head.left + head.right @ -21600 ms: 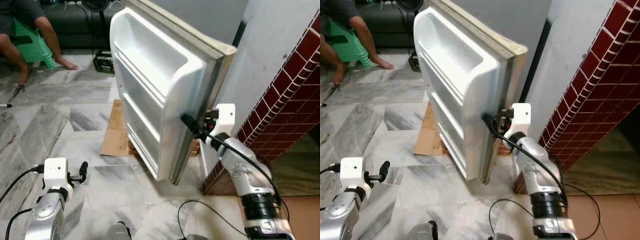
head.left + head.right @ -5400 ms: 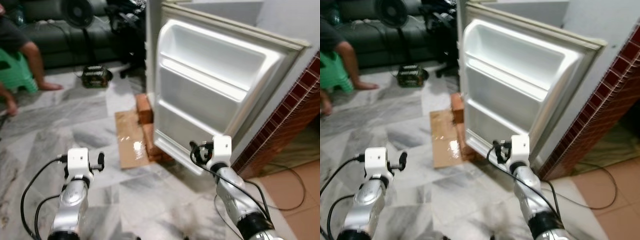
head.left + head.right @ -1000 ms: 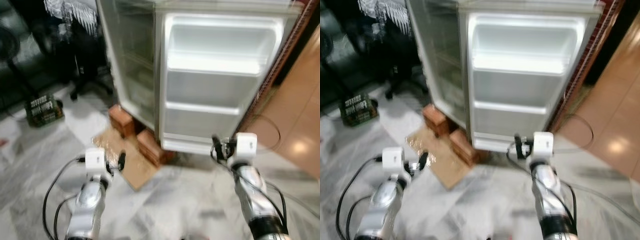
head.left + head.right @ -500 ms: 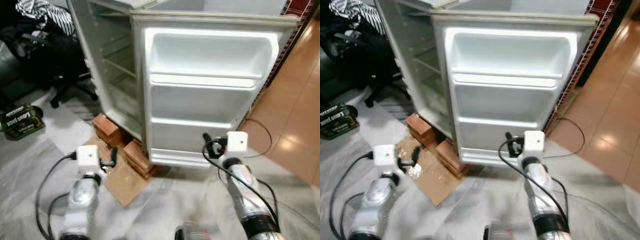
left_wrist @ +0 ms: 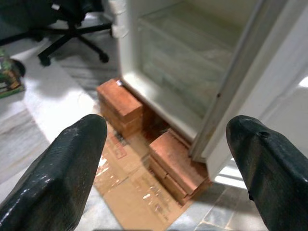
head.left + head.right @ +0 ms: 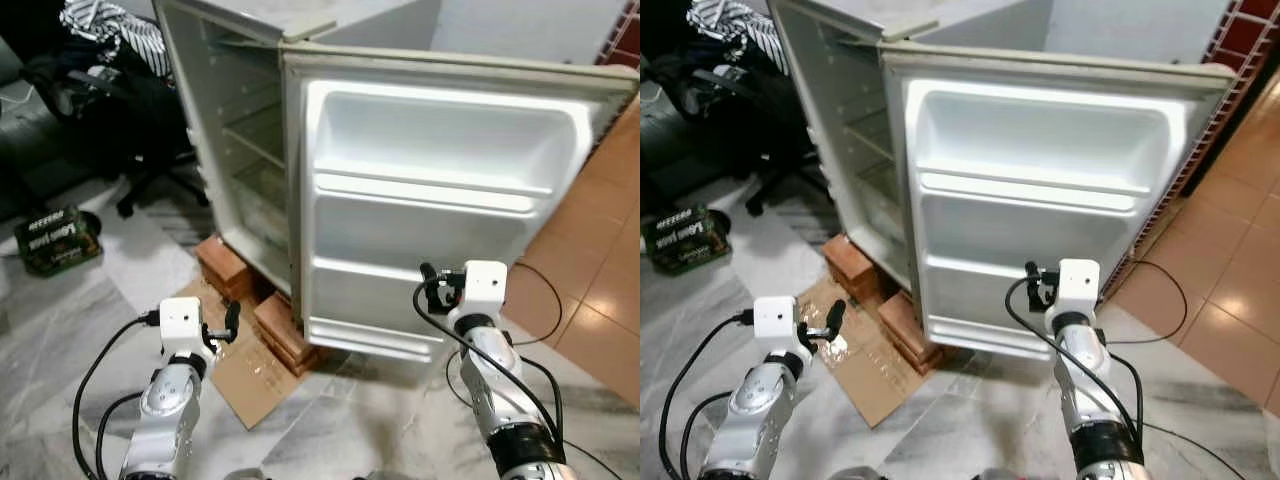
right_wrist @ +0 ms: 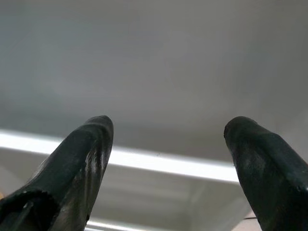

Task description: Restocking fridge

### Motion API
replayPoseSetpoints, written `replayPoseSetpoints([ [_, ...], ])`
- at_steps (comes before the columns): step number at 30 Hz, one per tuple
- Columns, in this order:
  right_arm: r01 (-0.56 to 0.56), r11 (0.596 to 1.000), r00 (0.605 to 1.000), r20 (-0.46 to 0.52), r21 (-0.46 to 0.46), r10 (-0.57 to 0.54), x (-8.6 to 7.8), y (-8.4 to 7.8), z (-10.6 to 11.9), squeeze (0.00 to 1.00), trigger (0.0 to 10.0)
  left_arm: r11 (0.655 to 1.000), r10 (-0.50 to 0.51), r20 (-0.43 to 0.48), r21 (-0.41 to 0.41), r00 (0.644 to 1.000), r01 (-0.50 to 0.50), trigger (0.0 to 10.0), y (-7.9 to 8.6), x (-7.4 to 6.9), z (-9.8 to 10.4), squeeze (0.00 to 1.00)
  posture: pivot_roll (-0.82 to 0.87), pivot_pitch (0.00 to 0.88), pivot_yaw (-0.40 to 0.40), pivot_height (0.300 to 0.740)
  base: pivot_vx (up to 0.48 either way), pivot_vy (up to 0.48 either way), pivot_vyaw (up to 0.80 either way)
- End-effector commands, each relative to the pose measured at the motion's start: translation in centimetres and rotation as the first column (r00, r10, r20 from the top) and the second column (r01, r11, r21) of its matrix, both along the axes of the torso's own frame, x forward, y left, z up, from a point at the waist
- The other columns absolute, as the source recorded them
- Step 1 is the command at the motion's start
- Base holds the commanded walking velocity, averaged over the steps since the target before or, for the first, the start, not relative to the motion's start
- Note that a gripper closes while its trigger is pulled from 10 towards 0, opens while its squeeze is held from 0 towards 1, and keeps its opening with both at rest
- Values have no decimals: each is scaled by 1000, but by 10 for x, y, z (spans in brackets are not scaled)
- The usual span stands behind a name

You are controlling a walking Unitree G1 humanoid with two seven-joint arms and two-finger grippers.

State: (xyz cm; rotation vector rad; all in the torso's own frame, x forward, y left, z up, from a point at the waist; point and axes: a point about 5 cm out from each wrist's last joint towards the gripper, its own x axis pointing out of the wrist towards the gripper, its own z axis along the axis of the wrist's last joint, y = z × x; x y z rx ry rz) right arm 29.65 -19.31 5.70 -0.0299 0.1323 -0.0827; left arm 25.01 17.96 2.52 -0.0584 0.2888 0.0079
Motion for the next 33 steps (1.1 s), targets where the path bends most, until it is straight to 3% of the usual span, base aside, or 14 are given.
replayPoseSetpoints([
  [1, 44, 999, 999, -14, 2, -44, -1, -6, -2, 0, 10000, 1000, -1, -1, 2, 1000, 1, 10000, 1, -2, 0, 0, 28, 60, 28, 740, 0, 0, 0],
  [22, 60, 998, 998, -3, 24, -60, 3, -11, 2, 0, 10000, 1000, -10, -2, 7, 1000, 10, 10000, 0, -4, 0, 0, 25, 65, 27, 740, 85, 0, -76],
  [33, 28, 999, 1000, -8, 17, -28, 0, -8, -1, 0, 10000, 1000, -2, -11, 2, 1000, 2, 10000, 0, -5, -1, 0, 21, 68, 20, 740, 0, -383, -145],
])
